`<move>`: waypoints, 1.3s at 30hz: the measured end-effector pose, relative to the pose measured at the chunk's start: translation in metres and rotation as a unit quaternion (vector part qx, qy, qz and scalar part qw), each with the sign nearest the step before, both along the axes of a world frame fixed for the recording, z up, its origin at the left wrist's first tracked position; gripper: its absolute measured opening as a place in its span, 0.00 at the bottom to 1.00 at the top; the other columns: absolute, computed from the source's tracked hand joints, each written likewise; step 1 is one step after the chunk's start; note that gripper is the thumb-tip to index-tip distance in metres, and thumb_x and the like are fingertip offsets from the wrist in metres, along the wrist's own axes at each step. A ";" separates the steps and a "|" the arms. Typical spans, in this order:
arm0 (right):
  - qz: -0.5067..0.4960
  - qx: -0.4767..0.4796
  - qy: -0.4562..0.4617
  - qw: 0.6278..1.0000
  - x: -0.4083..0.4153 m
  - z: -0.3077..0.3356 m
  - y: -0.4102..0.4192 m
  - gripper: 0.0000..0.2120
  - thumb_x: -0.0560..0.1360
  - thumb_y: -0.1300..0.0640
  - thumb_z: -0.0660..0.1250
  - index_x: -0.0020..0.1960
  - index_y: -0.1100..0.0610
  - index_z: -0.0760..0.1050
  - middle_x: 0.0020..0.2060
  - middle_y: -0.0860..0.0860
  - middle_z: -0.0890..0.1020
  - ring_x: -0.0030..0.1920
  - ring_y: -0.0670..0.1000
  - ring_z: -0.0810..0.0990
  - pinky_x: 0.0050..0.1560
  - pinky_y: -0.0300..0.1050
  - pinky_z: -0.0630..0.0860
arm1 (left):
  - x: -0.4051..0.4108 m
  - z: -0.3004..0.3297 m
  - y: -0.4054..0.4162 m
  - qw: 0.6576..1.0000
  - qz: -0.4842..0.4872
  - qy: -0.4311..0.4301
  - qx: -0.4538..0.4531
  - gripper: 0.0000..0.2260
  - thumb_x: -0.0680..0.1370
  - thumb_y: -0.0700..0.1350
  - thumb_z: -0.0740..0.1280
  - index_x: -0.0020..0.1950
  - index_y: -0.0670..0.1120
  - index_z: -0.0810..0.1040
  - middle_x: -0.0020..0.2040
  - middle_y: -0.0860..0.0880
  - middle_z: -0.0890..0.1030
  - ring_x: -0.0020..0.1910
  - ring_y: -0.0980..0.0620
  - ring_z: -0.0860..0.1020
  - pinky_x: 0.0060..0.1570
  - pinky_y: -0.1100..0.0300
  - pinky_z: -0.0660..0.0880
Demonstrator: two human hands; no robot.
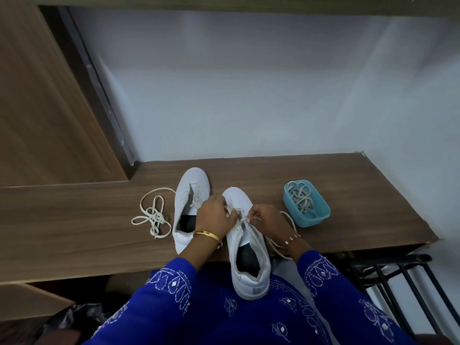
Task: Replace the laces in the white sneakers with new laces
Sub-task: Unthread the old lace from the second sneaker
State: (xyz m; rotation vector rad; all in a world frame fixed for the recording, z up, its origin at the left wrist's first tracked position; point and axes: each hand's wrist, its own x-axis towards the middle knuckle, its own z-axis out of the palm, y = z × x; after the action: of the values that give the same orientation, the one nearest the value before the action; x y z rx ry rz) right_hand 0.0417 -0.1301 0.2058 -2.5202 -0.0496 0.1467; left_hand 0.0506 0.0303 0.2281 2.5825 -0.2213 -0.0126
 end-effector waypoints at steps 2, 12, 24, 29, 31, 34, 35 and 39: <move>-0.002 0.008 0.011 1.000 -0.001 0.002 -0.002 0.04 0.72 0.61 0.66 0.41 0.57 0.80 0.43 0.52 0.83 0.46 0.52 0.80 0.50 0.48 0.76 | -0.004 0.000 0.000 0.996 -0.028 -0.035 0.077 0.16 0.75 0.52 0.63 0.60 0.47 0.72 0.56 0.47 0.76 0.55 0.47 0.74 0.57 0.53 0.69; -0.034 0.030 0.022 0.999 -0.002 -0.001 0.003 0.08 0.72 0.64 0.65 0.37 0.53 0.75 0.35 0.49 0.78 0.38 0.49 0.76 0.43 0.43 0.73 | -0.019 -0.005 -0.008 0.978 -0.077 -0.011 0.194 0.13 0.79 0.50 0.57 0.52 0.47 0.79 0.50 0.47 0.81 0.52 0.47 0.78 0.63 0.55 0.64; 0.000 -0.027 -0.067 0.997 0.001 -0.003 0.000 0.05 0.71 0.61 0.66 0.38 0.56 0.79 0.39 0.50 0.74 0.39 0.48 0.71 0.42 0.42 0.67 | -0.014 -0.009 -0.004 0.999 -0.036 0.015 -0.032 0.08 0.78 0.46 0.61 0.50 0.43 0.75 0.47 0.44 0.81 0.48 0.44 0.78 0.47 0.53 0.72; 0.000 0.005 -0.033 0.999 0.000 0.002 0.001 0.05 0.72 0.63 0.65 0.40 0.59 0.78 0.42 0.50 0.73 0.42 0.47 0.71 0.43 0.37 0.65 | -0.015 -0.006 -0.005 0.990 -0.048 -0.005 0.132 0.11 0.78 0.50 0.61 0.53 0.49 0.80 0.49 0.48 0.82 0.51 0.48 0.79 0.56 0.56 0.69; 0.002 0.009 -0.022 1.000 -0.002 0.004 0.000 0.06 0.72 0.64 0.64 0.39 0.56 0.77 0.42 0.49 0.73 0.41 0.46 0.72 0.42 0.37 0.65 | -0.016 -0.005 -0.006 0.986 -0.051 -0.012 0.159 0.10 0.78 0.46 0.59 0.50 0.47 0.80 0.48 0.47 0.82 0.50 0.46 0.78 0.51 0.57 0.69; 0.000 0.014 -0.017 1.000 -0.003 0.003 -0.001 0.06 0.72 0.64 0.64 0.41 0.59 0.78 0.42 0.50 0.73 0.42 0.47 0.72 0.42 0.37 0.66 | -0.016 -0.007 -0.007 0.991 -0.050 0.004 0.126 0.09 0.77 0.43 0.59 0.50 0.44 0.77 0.49 0.45 0.81 0.50 0.44 0.78 0.46 0.57 0.70; -0.001 0.012 -0.022 1.000 -0.003 0.003 -0.001 0.05 0.72 0.64 0.64 0.41 0.60 0.79 0.42 0.50 0.73 0.42 0.47 0.72 0.42 0.37 0.66 | -0.017 -0.008 -0.008 0.993 -0.047 0.013 0.108 0.08 0.76 0.43 0.59 0.51 0.42 0.76 0.50 0.44 0.80 0.50 0.43 0.77 0.45 0.57 0.70; 0.014 0.017 -0.042 0.999 -0.002 0.003 0.003 0.05 0.73 0.65 0.63 0.41 0.61 0.77 0.40 0.50 0.72 0.41 0.48 0.70 0.42 0.39 0.64 | -0.021 -0.011 -0.009 0.997 -0.033 0.060 0.029 0.03 0.76 0.41 0.60 0.49 0.44 0.69 0.50 0.42 0.79 0.51 0.41 0.76 0.52 0.53 0.69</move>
State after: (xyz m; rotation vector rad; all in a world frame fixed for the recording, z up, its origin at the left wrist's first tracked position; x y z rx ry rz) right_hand 0.0394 -0.1269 0.2092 -2.4906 -0.1206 0.0498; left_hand 0.0295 0.0211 0.2168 2.6211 -0.2643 -0.1997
